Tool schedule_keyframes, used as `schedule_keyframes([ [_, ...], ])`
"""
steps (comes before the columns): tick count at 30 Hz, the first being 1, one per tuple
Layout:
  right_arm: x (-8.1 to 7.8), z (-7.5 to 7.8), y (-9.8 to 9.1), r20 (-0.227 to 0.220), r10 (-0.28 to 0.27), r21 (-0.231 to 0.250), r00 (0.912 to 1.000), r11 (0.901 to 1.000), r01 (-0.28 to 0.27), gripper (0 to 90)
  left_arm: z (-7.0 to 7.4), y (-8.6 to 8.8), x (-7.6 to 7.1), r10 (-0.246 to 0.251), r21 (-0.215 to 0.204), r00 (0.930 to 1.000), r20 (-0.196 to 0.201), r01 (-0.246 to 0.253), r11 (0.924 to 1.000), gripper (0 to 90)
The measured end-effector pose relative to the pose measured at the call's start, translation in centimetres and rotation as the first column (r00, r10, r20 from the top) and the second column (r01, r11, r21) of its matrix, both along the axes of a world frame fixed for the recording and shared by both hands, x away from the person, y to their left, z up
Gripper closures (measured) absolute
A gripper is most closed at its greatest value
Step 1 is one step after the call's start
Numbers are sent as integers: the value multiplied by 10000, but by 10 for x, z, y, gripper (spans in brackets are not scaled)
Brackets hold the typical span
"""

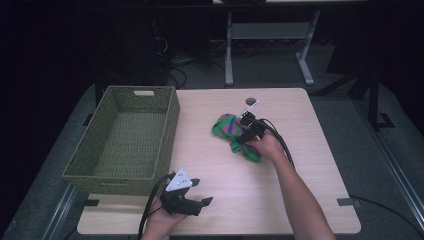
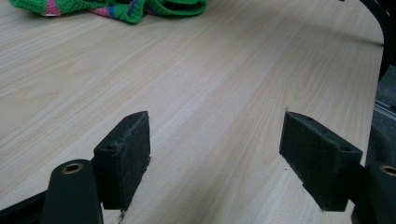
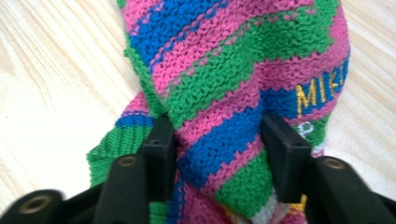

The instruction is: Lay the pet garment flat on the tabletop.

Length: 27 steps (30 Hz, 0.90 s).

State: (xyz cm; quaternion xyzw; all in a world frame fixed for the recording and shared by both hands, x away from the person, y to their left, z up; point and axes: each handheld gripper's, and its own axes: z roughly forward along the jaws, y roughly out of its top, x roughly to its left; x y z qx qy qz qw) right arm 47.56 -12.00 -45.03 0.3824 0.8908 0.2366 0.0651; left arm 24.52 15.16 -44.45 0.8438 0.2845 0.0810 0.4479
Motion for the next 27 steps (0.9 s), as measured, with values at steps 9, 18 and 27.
schedule_keyframes([
  [9,3,1,-4,-235,-335,177,9992,9993,339,655,-1,0,0,-24,93,10000,-27,24,10000,243],
  [18,3,9,-14,-303,-561,780,9980,9952,583,686,-1,1,1,14,72,10000,4,-14,10000,243],
  [27,-1,26,-31,-272,-651,1341,9975,9886,681,688,-1,1,1,31,103,10000,-21,-30,9999,242],
])
